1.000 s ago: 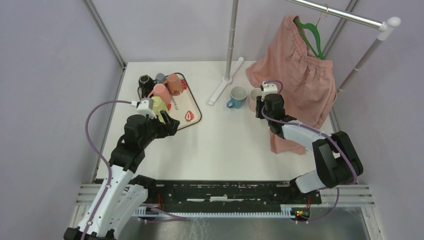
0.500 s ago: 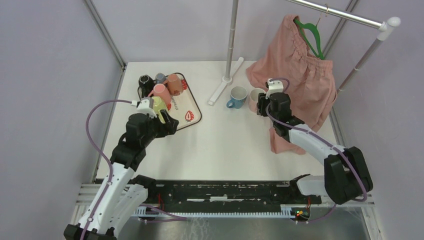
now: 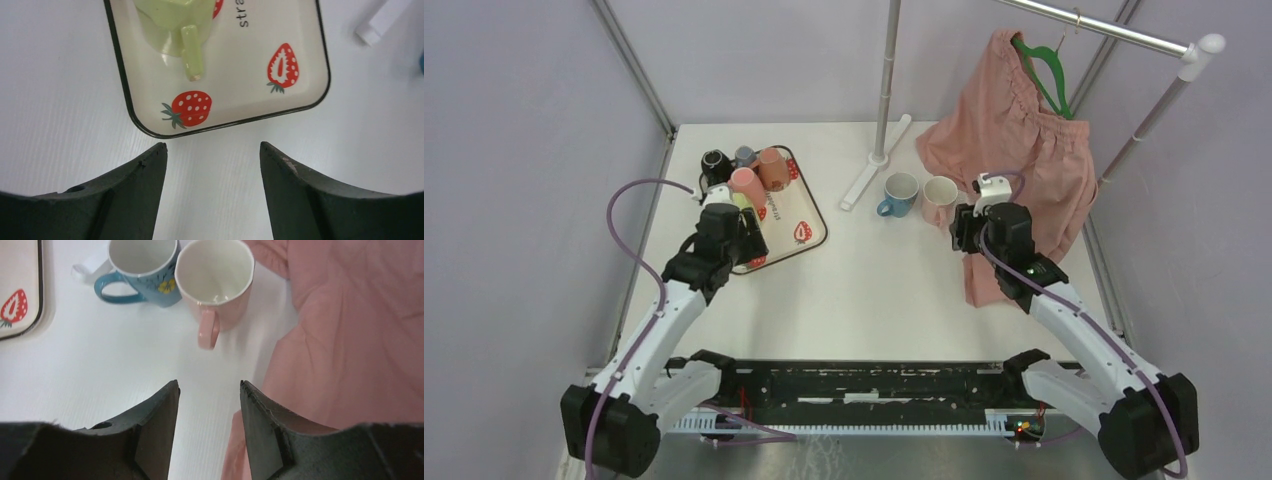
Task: Turn the mug right side up
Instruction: Place the cup at the center of the board, then turn over the cup on the tray.
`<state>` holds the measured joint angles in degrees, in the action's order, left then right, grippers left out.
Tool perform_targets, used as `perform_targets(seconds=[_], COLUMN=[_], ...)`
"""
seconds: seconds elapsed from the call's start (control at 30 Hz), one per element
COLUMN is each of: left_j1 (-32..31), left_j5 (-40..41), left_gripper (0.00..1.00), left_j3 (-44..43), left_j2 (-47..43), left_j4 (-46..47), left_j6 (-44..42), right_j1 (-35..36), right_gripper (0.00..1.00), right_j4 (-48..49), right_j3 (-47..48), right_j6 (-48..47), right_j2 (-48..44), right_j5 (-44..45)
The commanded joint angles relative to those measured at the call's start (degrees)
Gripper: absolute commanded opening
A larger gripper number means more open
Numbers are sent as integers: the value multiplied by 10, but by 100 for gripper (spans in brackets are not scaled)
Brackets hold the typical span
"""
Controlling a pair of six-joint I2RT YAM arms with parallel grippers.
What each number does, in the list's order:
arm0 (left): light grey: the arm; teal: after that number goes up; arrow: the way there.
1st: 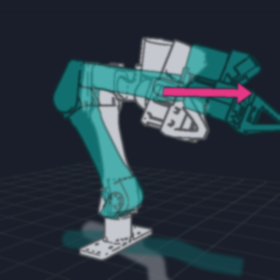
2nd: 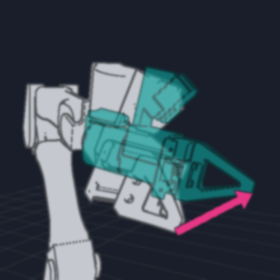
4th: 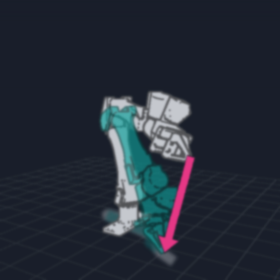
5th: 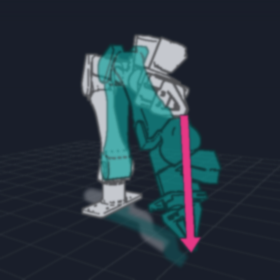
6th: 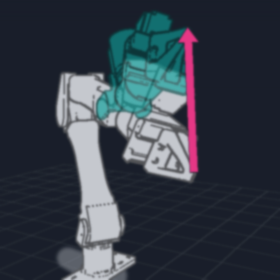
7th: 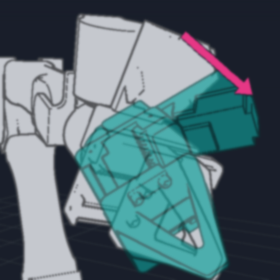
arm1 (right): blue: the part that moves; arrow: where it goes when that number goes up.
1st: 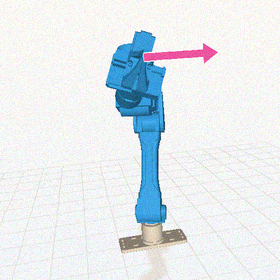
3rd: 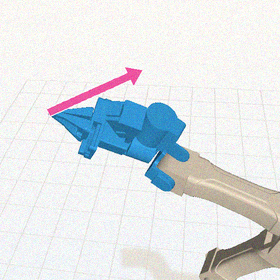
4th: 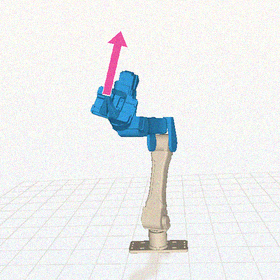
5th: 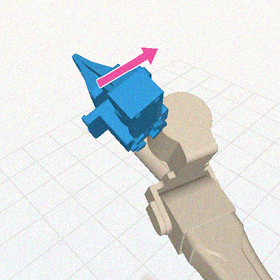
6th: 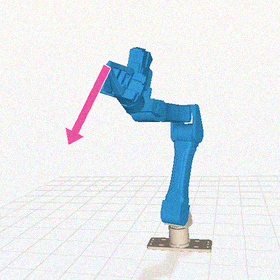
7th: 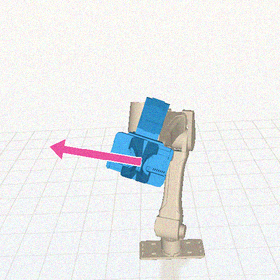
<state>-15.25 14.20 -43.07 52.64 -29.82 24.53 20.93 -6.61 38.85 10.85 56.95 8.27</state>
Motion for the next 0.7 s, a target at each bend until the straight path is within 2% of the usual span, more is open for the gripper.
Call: perform_targets(seconds=[0.0, 0.17, 0.3, 0.53, 0.67], left_j1=[0, 0, 0, 0, 0], left_j5=[87, 121, 138, 160, 162], left_gripper=[73, 76, 83, 80, 83], left_j3=[-39, -71, -93, -99, -104], left_j2=[63, 137, 171, 202, 214], left_j4=[11, 39, 48, 70, 76], left_j6=[39, 56, 61, 74, 82], right_j1=[-1, -1, -1, -1, -2], right_gripper=[55, 55, 55, 55, 55], right_j4=[-60, -66, -74, -82, -84], right_j3=[-32, -74, -99, -110, -102], right_j6=[25, 46, 46, 29, 19], right_j2=[-50, -110, -141, -147, -144], right_j5=[-63, -126, -150, -179, -178])
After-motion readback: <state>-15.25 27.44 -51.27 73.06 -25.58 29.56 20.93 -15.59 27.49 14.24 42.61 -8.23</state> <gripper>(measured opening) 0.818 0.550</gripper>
